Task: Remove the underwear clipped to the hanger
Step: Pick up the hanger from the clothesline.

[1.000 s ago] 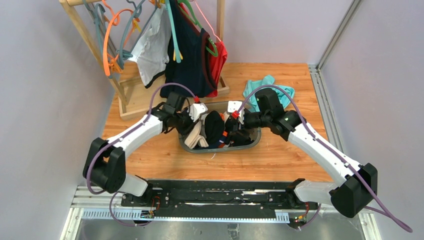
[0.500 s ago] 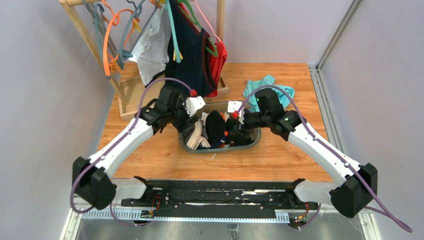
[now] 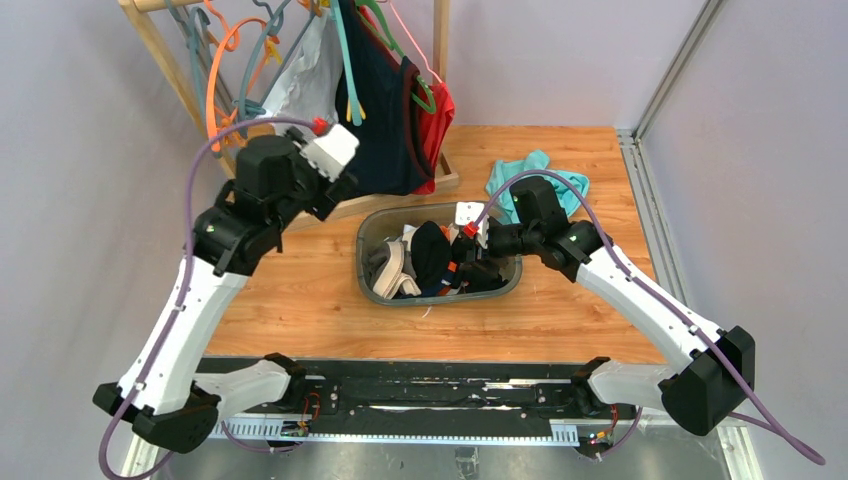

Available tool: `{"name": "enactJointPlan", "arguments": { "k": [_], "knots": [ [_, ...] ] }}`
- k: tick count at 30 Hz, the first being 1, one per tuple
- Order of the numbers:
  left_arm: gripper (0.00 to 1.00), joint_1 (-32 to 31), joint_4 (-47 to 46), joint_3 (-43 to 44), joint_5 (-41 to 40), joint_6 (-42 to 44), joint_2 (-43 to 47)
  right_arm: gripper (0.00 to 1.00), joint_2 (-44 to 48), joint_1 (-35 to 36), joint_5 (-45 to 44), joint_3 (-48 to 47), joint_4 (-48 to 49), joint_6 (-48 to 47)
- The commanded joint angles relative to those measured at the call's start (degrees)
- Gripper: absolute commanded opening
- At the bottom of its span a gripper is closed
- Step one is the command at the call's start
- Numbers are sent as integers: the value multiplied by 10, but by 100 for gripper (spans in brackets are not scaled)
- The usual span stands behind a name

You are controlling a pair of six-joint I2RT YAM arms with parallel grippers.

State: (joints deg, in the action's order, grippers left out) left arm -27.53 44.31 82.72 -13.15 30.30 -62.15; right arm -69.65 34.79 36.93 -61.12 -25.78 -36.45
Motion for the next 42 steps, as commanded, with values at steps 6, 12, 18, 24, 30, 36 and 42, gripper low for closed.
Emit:
{"name": "enactJointPlan", "arguments": {
  "k": [6,12,18,24,30,36,42],
  "knots": [
    [85,105,43,241,-21,-51,-81,54,10,12,16,2,-8,-1],
    [83,155,58,346,7,-88,-162,54,10,13,19,3,-8,-1],
    [81,212,53,380,50,-114,-204,54,8,14,22,4,-8,-2],
    [81,232,25,378,40,-117,-228,55,4,14,20,4,-8,-2],
    [81,236,3,381,11,-106,-252,54,3,14,17,4,-8,-2],
    [81,236,-20,383,-8,-95,-274,54,1,14,17,4,-8,-4],
    [78,236,-4,399,7,-99,-301,54,-1,14,17,6,-8,-5]
  ]
}}
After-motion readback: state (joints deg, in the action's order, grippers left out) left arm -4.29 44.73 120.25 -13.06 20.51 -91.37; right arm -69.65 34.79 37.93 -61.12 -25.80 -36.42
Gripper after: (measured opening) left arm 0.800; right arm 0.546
